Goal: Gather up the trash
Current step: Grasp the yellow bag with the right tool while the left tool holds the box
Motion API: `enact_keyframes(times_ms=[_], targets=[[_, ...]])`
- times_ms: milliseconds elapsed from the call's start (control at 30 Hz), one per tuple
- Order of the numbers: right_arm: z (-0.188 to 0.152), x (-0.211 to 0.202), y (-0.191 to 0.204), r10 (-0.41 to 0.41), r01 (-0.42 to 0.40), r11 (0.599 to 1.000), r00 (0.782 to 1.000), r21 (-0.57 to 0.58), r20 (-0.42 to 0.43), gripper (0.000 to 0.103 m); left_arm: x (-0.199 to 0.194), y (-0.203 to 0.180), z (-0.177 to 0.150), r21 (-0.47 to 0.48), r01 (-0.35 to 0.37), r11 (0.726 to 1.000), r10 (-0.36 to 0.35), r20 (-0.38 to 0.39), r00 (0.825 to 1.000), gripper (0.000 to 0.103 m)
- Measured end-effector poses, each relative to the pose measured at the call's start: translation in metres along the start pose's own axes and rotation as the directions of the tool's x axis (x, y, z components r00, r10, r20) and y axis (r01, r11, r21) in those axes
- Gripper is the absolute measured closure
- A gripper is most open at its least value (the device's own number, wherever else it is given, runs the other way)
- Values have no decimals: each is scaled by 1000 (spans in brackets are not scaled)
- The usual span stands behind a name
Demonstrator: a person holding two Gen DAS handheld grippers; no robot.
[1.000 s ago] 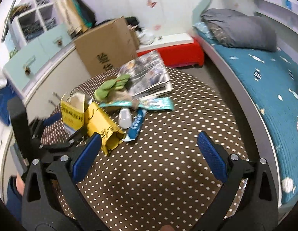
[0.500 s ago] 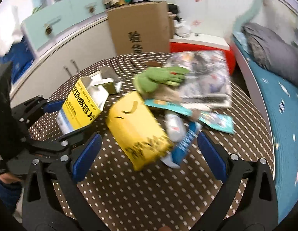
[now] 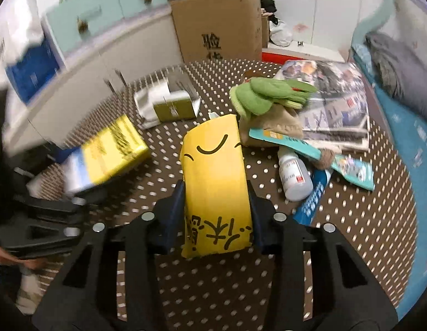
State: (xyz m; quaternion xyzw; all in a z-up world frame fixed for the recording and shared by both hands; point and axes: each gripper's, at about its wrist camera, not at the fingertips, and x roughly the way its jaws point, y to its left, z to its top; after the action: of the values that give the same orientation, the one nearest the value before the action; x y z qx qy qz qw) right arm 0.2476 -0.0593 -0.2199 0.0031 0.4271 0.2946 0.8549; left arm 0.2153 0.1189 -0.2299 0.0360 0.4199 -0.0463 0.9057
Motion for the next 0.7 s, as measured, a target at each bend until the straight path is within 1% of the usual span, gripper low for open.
enact_keyframes(times_ms=[33, 67, 133, 200, 233, 300, 400, 467, 500, 567, 633, 700], targets=[[-3, -7, -5, 35, -36, 999, 999, 38, 9, 62, 0, 0, 1, -7, 5, 1000, -5, 0, 1000, 40], [-6, -13, -10, 54, -55, 996, 998, 66, 15, 62, 0, 1, 1, -24, 13, 1000, -13, 2, 1000, 41], [-11, -24, -18, 74, -76, 992, 997, 102, 30, 62, -1, -1, 3, -36, 20, 999, -20, 4, 1000, 42], [-17, -37, -30, 107, -115, 982, 993, 153, 57, 62, -4, -3, 2, -44, 25, 999, -25, 11, 1000, 42], [-19, -41, -33, 109, -118, 980, 992, 163, 64, 62, -6, -5, 2, -47, 26, 999, -25, 14, 1000, 42], [-25, -49, -40, 90, -102, 979, 993, 174, 75, 62, -10, -9, 2, -55, 30, 998, -29, 24, 999, 42], [-31, -58, -45, 84, -96, 982, 993, 164, 82, 60, -14, -17, 2, -56, 35, 998, -33, 32, 999, 42], [-38, -57, -44, 61, -69, 987, 997, 147, 54, 56, -16, -24, 1, -48, 34, 998, -33, 29, 999, 42], [-43, -54, -42, 32, -33, 991, 999, 128, 15, 51, -15, -26, 0, -46, 34, 998, -33, 27, 999, 42], [-49, -52, -40, -14, 16, 995, 1000, 96, -22, 47, -14, -31, -3, -42, 35, 998, -35, 18, 999, 42], [-55, -56, -38, -20, 22, 996, 999, 81, -29, 41, -14, -34, -5, -38, 34, 999, -34, 10, 999, 42], [-64, -61, -36, -43, 45, 997, 998, 59, -35, 37, -14, -36, -8, -36, 35, 999, -35, 6, 999, 42]])
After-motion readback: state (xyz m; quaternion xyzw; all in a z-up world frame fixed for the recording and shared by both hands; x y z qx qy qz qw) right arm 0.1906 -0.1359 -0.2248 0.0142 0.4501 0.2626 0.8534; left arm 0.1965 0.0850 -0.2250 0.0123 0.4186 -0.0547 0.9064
